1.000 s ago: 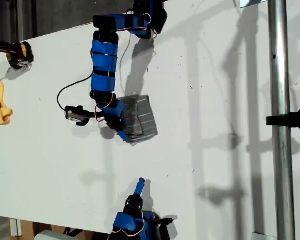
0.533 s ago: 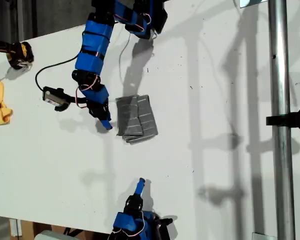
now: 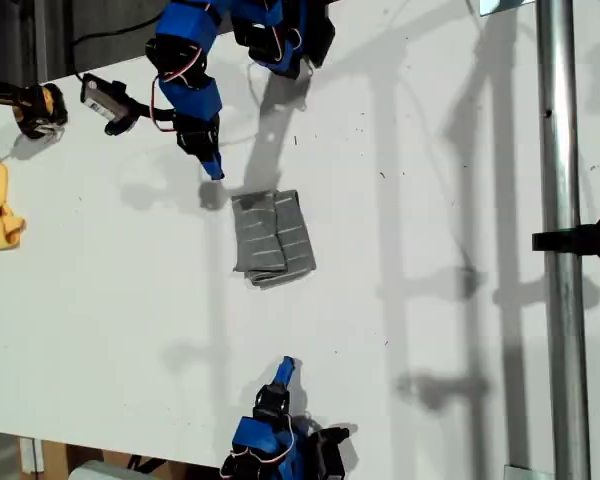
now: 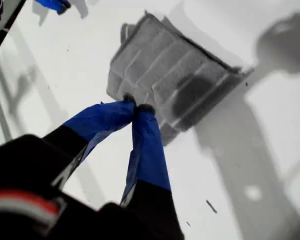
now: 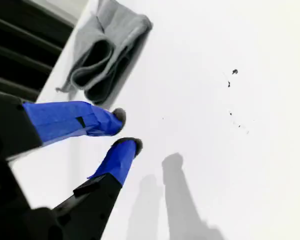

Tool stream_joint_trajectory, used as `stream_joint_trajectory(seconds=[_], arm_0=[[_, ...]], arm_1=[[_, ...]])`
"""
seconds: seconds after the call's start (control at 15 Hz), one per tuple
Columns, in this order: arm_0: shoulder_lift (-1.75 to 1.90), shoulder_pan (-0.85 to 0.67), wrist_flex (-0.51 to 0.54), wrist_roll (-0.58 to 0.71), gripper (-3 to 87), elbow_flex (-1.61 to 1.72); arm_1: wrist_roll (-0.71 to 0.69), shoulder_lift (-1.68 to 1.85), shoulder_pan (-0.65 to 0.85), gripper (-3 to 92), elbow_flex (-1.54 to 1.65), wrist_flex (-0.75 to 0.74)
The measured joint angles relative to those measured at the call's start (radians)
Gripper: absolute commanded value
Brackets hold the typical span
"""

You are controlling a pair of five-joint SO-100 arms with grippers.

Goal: Grasp corners of a towel and fold twice.

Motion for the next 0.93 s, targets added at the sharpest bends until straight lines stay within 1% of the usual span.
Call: stream_joint_trajectory(seconds=[0.13, 0.2, 0.27, 0.33, 0.4, 0.47, 0.53, 0.73, 0.8, 0.87, 0.93], arm_0=[[0.000, 0.000, 0.008, -0.067, 2.7, 0.014], [0.000, 0.000, 0.029, -0.137, 6.1, 0.020], [0.000, -0.002, 0.038, -0.199, 6.5, 0.031], [0.000, 0.009, 0.008, -0.201, 3.9, 0.035], [0.000, 0.020, -0.006, -0.221, 3.5, 0.041], [0.000, 0.020, 0.008, -0.261, 2.1, 0.041], [0.000, 0.018, 0.046, -0.301, 4.0, 0.041], [0.000, 0.026, 0.060, -0.181, 3.9, 0.041], [0.000, 0.032, 0.061, -0.109, 3.6, 0.041], [0.000, 0.032, 0.061, 0.032, 3.5, 0.041], [0.000, 0.035, 0.061, 0.199, 3.5, 0.041]], arm_1=[[0.084, 0.304, 0.002, -0.1, 0.325, -0.009], [0.141, 0.480, -0.005, -0.1, 0.480, 0.005], [0.183, 0.641, -0.028, -0.1, 0.594, 0.055], [0.218, 0.781, -0.035, 2.5, 0.661, 0.130], [0.245, 0.899, -0.028, 3.9, 0.718, 0.212], [0.270, 0.919, -0.034, 6.3, 0.750, 0.241], [0.291, 0.928, -0.058, 7.9, 0.785, 0.252], [0.333, 0.943, -0.072, 9.1, 0.848, 0.291], [0.333, 0.943, -0.075, 9.1, 0.848, 0.288], [0.333, 0.943, -0.074, 9.1, 0.848, 0.290], [0.333, 0.943, -0.075, 9.1, 0.848, 0.290]])
